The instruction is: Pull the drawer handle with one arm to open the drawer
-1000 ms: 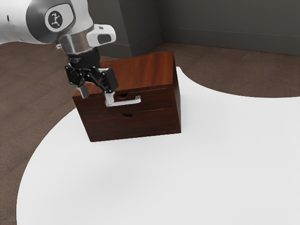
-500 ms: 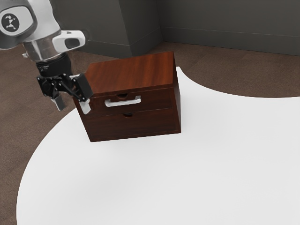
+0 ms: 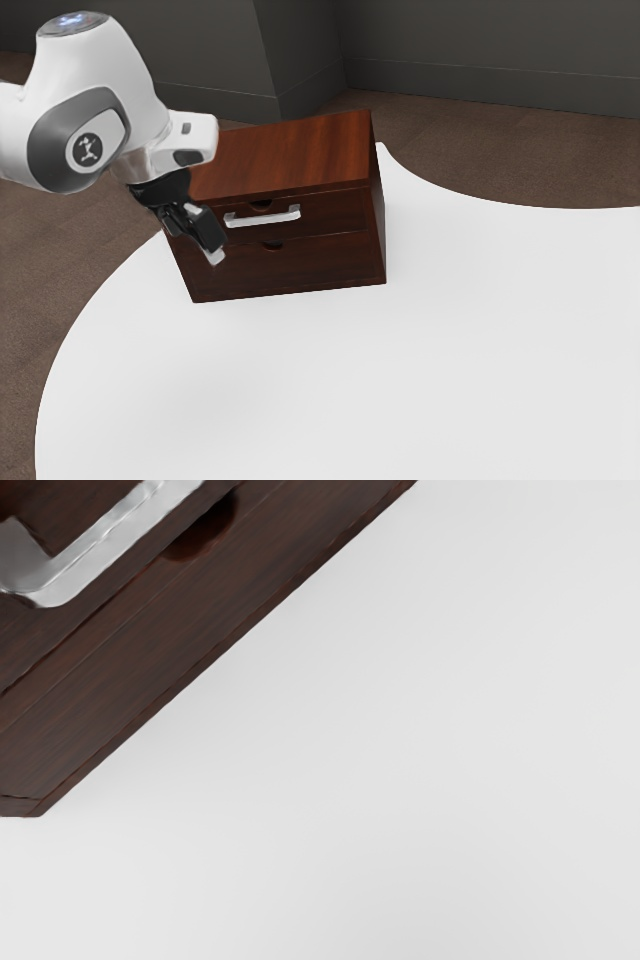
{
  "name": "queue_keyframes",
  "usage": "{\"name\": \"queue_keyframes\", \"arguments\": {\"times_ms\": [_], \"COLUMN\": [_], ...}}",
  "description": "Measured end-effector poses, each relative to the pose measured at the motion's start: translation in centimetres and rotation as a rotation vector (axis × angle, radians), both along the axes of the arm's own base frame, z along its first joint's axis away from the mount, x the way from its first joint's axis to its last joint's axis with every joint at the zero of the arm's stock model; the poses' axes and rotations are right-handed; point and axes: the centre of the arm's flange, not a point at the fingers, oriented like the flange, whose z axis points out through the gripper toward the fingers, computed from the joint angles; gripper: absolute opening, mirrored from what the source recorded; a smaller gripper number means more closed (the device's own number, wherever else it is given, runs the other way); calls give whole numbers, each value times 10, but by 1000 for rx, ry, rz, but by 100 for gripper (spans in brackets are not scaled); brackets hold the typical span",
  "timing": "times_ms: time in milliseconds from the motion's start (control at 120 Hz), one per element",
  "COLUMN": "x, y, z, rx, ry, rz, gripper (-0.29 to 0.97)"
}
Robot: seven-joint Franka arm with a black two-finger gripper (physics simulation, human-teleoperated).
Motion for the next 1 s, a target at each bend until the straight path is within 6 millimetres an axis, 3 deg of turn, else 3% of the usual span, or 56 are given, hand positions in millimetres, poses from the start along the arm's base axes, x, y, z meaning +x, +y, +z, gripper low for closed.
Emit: {"name": "queue_keyframes", "arguments": {"times_ms": [208, 408, 792, 1000], "x": [21, 55, 80, 94], "y": [-1, -6, -13, 3], "z": [-3, -21, -34, -44], "rx": [93, 151, 263, 297], "ry": [-49, -33, -28, -30], "rz": [-181, -323, -514, -548], "gripper": [68, 67, 44, 41]}}
